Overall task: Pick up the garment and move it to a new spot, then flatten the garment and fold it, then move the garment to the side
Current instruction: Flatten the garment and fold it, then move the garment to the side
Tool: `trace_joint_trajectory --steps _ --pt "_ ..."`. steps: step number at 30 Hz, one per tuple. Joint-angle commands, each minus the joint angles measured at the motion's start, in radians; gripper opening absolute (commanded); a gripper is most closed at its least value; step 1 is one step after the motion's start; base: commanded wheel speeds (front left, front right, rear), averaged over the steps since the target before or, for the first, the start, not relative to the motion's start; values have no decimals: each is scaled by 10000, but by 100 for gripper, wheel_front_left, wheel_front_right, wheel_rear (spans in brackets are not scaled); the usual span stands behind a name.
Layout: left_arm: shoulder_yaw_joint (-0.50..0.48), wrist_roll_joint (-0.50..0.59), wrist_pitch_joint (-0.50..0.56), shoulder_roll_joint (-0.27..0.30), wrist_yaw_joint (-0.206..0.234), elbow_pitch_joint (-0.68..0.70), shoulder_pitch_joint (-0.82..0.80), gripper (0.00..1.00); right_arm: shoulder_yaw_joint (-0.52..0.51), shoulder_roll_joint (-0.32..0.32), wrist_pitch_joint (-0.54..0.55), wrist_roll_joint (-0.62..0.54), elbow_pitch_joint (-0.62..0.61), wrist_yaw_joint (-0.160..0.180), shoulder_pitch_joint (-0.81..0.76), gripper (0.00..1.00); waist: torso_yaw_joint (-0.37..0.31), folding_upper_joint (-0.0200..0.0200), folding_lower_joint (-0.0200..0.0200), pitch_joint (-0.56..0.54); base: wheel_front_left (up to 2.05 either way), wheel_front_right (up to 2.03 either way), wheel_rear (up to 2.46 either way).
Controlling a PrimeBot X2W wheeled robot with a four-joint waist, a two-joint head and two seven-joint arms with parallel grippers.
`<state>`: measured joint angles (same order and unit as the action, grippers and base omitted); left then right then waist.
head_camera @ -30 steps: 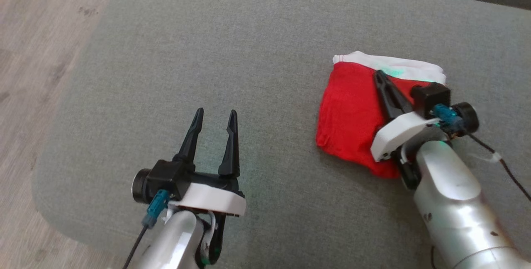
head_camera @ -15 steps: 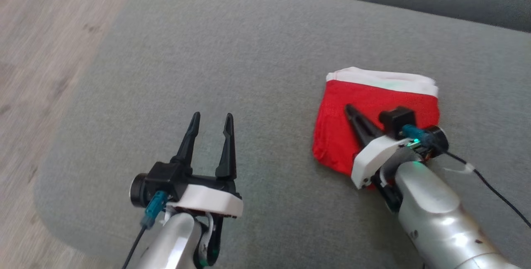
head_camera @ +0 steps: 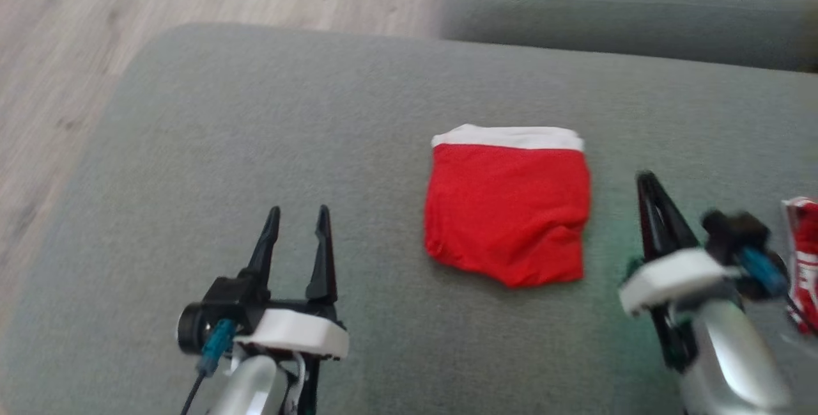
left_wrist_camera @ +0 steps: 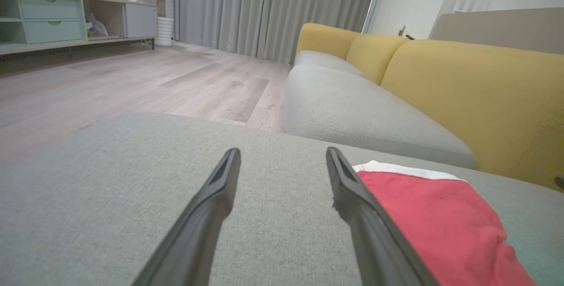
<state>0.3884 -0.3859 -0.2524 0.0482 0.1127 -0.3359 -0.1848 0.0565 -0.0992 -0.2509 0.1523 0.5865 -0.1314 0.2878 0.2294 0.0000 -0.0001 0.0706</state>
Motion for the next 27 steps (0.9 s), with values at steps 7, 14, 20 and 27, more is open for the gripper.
trace_joint_trajectory --steps 7,14,20,27 --pt "-879 289 -93 20 -322 -15 536 100 -300 393 -107 -540 -1699 7 -1704 100 -873 0 1 -516 0 0 0" --pt "-1096 375 -93 20 -448 43 813 100 -496 481 -72 -509 -2398 7 -2507 100 -1071 0 1 -506 0 0 0" --pt "-1085 393 -93 20 -453 176 683 100 -278 487 212 -430 -2790 7 -2343 100 -994 0 1 -249 0 0 0" --pt "-641 269 -93 20 -380 340 212 100 104 488 1312 -356 -2465 7 -1334 100 -606 0 1 399 0 0 0"
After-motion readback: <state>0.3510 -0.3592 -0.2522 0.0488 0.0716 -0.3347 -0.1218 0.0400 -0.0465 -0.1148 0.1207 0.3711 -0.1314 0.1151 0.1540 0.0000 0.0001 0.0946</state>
